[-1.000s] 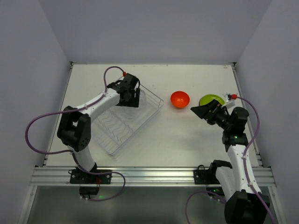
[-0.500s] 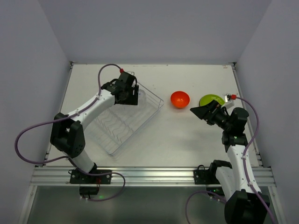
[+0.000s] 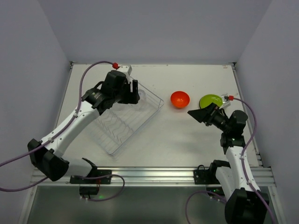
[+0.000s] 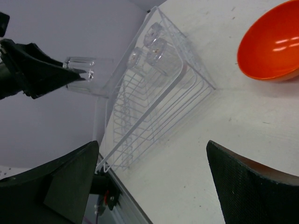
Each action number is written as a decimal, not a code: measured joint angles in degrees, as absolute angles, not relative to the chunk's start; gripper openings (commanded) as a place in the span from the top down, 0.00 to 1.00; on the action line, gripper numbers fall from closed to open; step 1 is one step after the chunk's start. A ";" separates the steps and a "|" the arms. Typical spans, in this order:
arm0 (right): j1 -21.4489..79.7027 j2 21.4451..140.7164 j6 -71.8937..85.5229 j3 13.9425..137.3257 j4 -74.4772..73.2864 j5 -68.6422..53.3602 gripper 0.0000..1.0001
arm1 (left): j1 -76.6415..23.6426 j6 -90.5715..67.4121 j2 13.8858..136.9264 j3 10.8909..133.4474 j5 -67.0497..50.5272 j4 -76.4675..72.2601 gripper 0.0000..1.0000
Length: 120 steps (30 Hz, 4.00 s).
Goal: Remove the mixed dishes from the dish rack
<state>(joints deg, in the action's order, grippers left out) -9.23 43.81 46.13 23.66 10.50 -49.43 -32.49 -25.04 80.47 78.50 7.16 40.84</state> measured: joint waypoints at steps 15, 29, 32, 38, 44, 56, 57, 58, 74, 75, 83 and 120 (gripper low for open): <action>9.89 40.99 57.54 18.50 47.35 -62.22 0.01 | -34.52 -47.48 49.56 42.22 -15.42 3.53 1.00; 23.38 46.72 55.44 18.41 58.15 -57.69 0.20 | -44.69 -66.94 53.89 29.21 -20.91 -28.05 1.00; 24.91 47.18 55.42 18.41 59.44 -57.32 0.36 | -45.87 -67.92 55.11 28.58 -20.67 -30.17 1.00; 27.18 48.18 55.00 18.41 60.88 -56.51 0.58 | -46.28 -68.51 56.10 28.23 -20.38 -32.34 1.00; 27.92 48.69 54.74 18.41 61.28 -56.40 0.84 | -46.33 -68.51 56.07 28.23 -20.38 -33.45 1.00; 27.75 46.33 52.36 18.44 56.25 -53.60 1.00 | -46.28 -66.06 55.53 28.36 -20.23 -32.84 0.00; 27.83 45.50 51.29 18.44 54.61 -53.56 1.00 | -46.33 -65.78 55.46 28.77 -19.97 -31.55 0.00; 28.03 44.38 50.11 18.52 52.58 -53.49 1.00 | -46.33 -65.04 55.35 29.34 -19.40 -29.69 0.00; 28.40 35.24 23.57 44.01 -15.90 -23.62 0.97 | -46.54 -46.65 42.92 46.26 8.32 17.87 0.00; 28.40 36.77 23.09 45.56 -19.03 -21.21 0.97 | -46.54 -45.45 42.74 47.03 9.23 20.18 0.00; 28.60 53.19 21.89 56.10 -38.50 -6.59 1.00 | -46.59 -38.19 42.65 54.13 18.20 37.15 0.00; 45.04 99.98 19.88 77.84 -52.90 4.80 0.76 | -46.59 -31.66 36.27 47.86 37.32 42.52 0.00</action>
